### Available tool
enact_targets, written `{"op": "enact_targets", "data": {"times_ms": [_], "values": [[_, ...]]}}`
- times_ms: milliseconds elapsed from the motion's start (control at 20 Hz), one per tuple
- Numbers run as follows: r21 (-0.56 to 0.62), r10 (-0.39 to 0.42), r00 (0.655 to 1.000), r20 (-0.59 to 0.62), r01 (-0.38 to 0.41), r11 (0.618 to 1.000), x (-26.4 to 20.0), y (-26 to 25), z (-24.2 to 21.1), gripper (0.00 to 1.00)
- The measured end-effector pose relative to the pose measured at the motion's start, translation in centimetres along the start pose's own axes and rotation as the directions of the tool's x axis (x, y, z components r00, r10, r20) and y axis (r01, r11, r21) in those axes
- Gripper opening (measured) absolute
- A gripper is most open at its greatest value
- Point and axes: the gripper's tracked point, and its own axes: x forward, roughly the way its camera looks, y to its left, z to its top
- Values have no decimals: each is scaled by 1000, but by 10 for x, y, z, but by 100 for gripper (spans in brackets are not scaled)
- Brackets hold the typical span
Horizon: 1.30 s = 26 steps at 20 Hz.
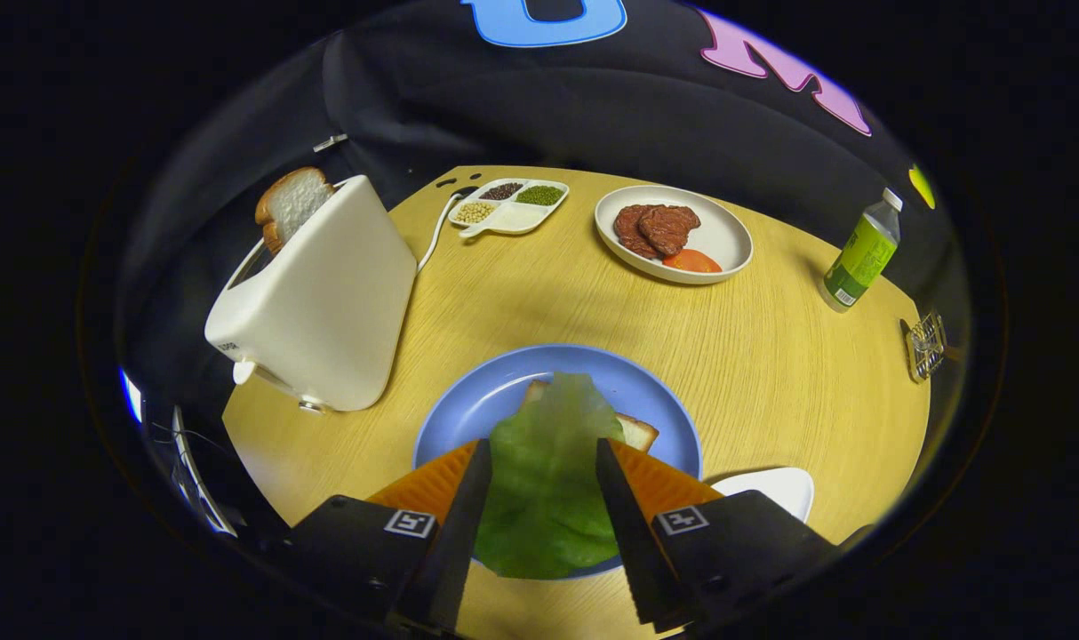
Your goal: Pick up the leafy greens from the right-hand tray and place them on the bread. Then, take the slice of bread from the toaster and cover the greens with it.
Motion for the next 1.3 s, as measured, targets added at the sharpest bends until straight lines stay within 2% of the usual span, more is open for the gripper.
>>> {"op": "enact_targets", "data": {"times_ms": [250, 300, 600, 1050, 1300], "values": [[-16, -8, 1000, 21, 8, 1000, -5, 0, 6, 89], [-23, -8, 999, 38, 9, 1000, -9, 1, 11, 99], [-45, 6, 987, 160, 1, 999, -48, 17, 53, 99], [-115, 128, 929, 347, -94, 989, -107, 83, 159, 99], [-177, 185, 905, 383, -125, 976, -119, 123, 191, 99]]}}
